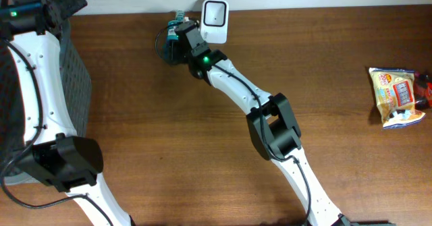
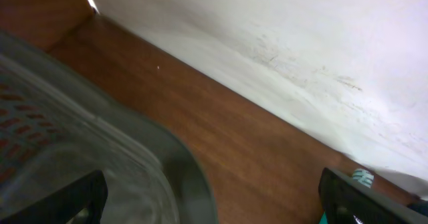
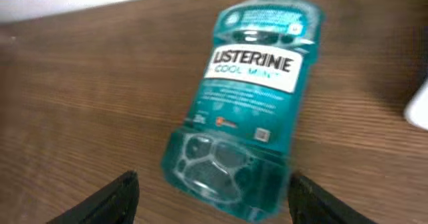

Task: Scan the item barcode

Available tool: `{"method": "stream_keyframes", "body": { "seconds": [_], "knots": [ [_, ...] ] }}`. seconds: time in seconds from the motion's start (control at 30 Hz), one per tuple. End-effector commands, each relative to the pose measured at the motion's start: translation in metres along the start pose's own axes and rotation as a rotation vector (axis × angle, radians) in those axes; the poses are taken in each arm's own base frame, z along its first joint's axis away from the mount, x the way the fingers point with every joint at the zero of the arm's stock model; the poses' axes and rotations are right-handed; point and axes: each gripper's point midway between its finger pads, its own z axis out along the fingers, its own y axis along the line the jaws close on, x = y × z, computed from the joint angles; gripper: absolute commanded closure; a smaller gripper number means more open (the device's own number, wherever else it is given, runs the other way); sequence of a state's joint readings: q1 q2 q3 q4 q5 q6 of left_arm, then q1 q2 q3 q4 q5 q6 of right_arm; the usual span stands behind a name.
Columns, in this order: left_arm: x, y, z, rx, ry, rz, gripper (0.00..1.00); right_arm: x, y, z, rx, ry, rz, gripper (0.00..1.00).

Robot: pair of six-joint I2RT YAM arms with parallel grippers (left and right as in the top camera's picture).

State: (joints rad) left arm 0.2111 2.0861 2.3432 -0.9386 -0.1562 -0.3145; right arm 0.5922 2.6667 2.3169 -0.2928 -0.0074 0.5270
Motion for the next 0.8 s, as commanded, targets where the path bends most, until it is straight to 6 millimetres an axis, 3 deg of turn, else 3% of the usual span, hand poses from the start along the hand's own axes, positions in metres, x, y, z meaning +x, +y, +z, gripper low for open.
{"method": "stream_keyframes", "body": {
  "seconds": [0.0,0.1,0.2,0.3,0.37,0.43,0.5,0.57,0.67,0.77],
  "knots": [
    [-0.008,0.002,-0.005,0.007,-0.02,-0.014,0.01,0.005,0.003,0.007,0.003,-0.015,-0.006,0.3],
    [-0.008,0.002,-0.005,0.007,-0.02,-0.014,0.01,-0.004,-0.013,-0.001,0.076,-0.016,-0.064,0.3],
    [-0.008,0.002,-0.005,0.007,-0.02,-0.014,0.01,-0.037,-0.007,-0.04,0.088,-0.017,-0.171,0.31],
    [-0.008,0.002,-0.005,0.007,-0.02,-0.014,0.01,-0.084,0.006,-0.104,0.113,-0.057,-0.223,0.31],
    [-0.008,0.002,-0.005,0.007,-0.02,-0.014,0.01,-0.131,-0.009,-0.172,0.228,-0.135,-0.198,0.3],
    [-0.008,0.002,-0.005,0.007,-0.02,-0.014,0.01,-0.164,-0.026,-0.229,0.279,-0.189,-0.165,0.22],
    [-0.008,0.002,-0.005,0.007,-0.02,-0.014,0.01,-0.188,-0.066,-0.281,0.347,-0.21,-0.1,0.03],
    [-0.008,0.002,-0.005,0.007,-0.02,-0.014,0.01,-0.196,-0.12,-0.317,0.449,-0.189,-0.039,0.01],
    [-0.008,0.002,-0.005,0.007,-0.02,-0.014,0.01,-0.182,-0.212,-0.349,0.617,-0.093,0.073,0.01],
    [-0.008,0.002,-0.005,0.007,-0.02,-0.014,0.01,-0.151,-0.277,-0.375,0.729,0.044,0.181,0.01]
  ]
}}
